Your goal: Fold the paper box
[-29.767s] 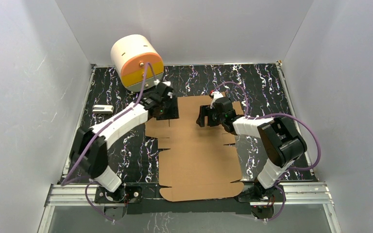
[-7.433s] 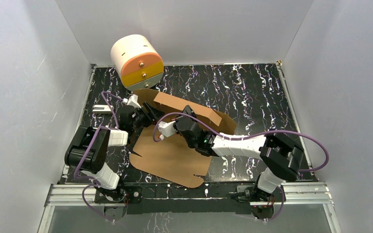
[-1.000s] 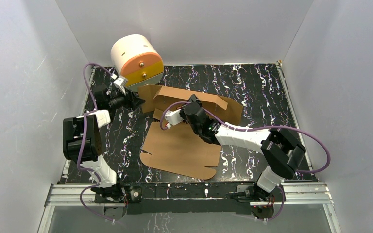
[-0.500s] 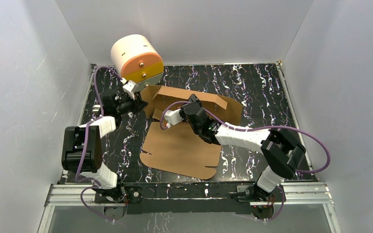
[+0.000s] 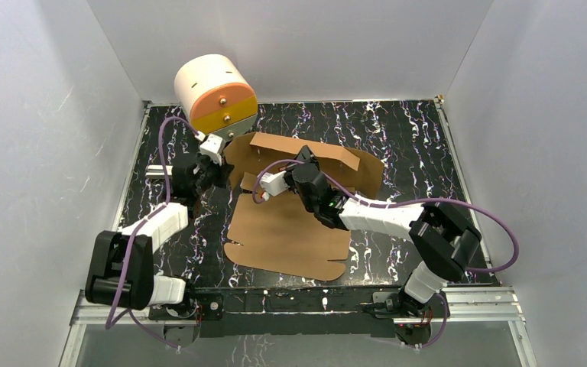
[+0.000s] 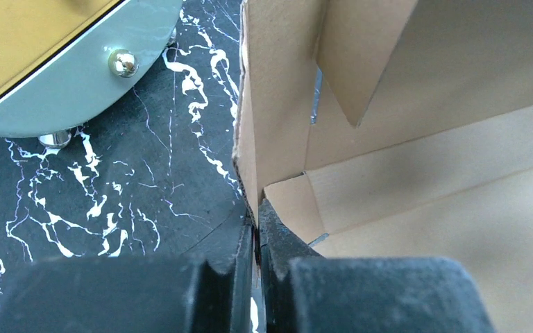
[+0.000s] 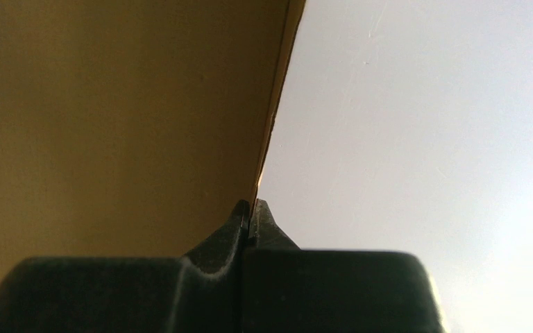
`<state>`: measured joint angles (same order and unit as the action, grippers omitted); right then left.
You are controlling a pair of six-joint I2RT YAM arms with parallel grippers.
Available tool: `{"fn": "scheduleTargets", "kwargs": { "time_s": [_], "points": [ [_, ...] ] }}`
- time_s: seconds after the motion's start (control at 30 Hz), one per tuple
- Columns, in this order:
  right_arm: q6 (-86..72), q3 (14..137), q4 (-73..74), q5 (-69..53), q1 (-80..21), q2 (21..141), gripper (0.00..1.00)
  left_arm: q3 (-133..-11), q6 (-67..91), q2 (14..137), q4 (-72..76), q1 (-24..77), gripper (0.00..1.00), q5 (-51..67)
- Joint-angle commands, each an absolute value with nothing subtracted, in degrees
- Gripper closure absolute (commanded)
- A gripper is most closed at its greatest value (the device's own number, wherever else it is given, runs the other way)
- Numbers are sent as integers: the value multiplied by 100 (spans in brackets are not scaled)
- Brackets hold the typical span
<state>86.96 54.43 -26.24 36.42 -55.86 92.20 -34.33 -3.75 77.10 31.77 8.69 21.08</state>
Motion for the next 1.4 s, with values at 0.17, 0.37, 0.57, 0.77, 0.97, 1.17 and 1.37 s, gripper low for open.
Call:
{"fn": "scheduleTargets", "kwargs": {
  "time_s": [0.17, 0.37, 0.57, 0.77, 0.97, 1.17, 1.37],
  "points": [
    [8790, 5192, -3066, 3500, -5699, 9201, 100, -2721, 295, 7120, 3749, 1597, 100, 1757],
    [8770, 5150, -3086, 3552, -5801, 9294, 100, -2420, 550, 7129, 4039, 1993, 100, 1359],
    [8698, 5072, -3174, 3631, -5844, 9433, 100, -2492, 966, 7058, 4104, 2267, 100, 1288],
    [8612, 4957, -3524, 3598, -5844, 9406, 100, -2587, 1650, 6854, 4115, 2457, 99, 1491],
    [8609, 5025, -3551, 3509, -5845, 9325, 100, -2611, 1899, 6560, 4108, 2658, 98, 1581],
    [8568, 5015, -3512, 3477, -5819, 9272, 100, -2619, 1870, 6390, 4000, 2675, 96, 1576],
    [8569, 4900, -3618, 3533, -5823, 9290, 100, -2489, 1841, 6604, 3990, 2743, 93, 1418]
  ]
}}
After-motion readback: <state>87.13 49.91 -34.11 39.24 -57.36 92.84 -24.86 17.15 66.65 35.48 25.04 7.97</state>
